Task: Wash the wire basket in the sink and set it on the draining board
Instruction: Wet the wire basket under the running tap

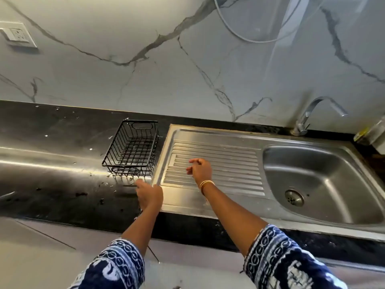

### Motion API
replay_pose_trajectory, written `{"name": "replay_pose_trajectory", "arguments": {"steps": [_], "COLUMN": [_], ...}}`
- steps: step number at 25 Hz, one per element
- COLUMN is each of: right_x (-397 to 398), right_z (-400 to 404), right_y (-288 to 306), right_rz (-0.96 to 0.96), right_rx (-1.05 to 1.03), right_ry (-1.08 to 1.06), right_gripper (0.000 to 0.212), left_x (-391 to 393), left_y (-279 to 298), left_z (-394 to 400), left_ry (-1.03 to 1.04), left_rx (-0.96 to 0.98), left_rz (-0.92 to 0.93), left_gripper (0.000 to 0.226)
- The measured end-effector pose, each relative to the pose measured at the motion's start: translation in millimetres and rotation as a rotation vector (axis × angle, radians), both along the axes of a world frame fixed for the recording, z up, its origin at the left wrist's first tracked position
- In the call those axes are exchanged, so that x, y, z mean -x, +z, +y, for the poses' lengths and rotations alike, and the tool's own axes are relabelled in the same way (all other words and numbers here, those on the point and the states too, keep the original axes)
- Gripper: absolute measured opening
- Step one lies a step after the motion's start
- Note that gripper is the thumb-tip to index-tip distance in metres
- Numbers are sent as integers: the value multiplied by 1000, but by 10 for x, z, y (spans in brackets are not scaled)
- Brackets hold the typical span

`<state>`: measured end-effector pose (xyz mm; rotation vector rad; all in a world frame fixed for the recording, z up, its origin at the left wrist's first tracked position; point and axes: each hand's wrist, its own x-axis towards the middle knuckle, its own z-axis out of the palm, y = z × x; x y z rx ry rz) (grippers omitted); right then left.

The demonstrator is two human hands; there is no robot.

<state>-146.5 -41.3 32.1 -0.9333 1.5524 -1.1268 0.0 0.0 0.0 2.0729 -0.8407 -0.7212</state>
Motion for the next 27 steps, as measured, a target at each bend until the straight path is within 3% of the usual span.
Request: {"name": "replay_pose_trajectory", "arguments": {"steps": [3, 8, 18, 23, 27], "right_x": [-278, -462, -334, 45, 774], "right_z": [-138, -224, -269, -228, -155], "right_y": [-24, -124, -208, -104, 3], "right_rz": [76, 109, 51, -23, -175], "right_rx": [-11, -31, -69, -120, -142], "right_ry": [53, 110, 75, 63, -26], "right_gripper": [24, 27, 30, 15, 48], "left_x": [-221, -322, -345, 98, 818], "left_y": [-14, -107, -55, 201, 356], "left_z": [-182, -369, -626, -529, -378], "left_ry": [15, -5, 234, 83, -118], "left_rx": [65, -17, 51, 162, 157], "left_rz": [57, 108, 242, 320, 387], "left_gripper": [65, 71, 35, 18, 18]}}
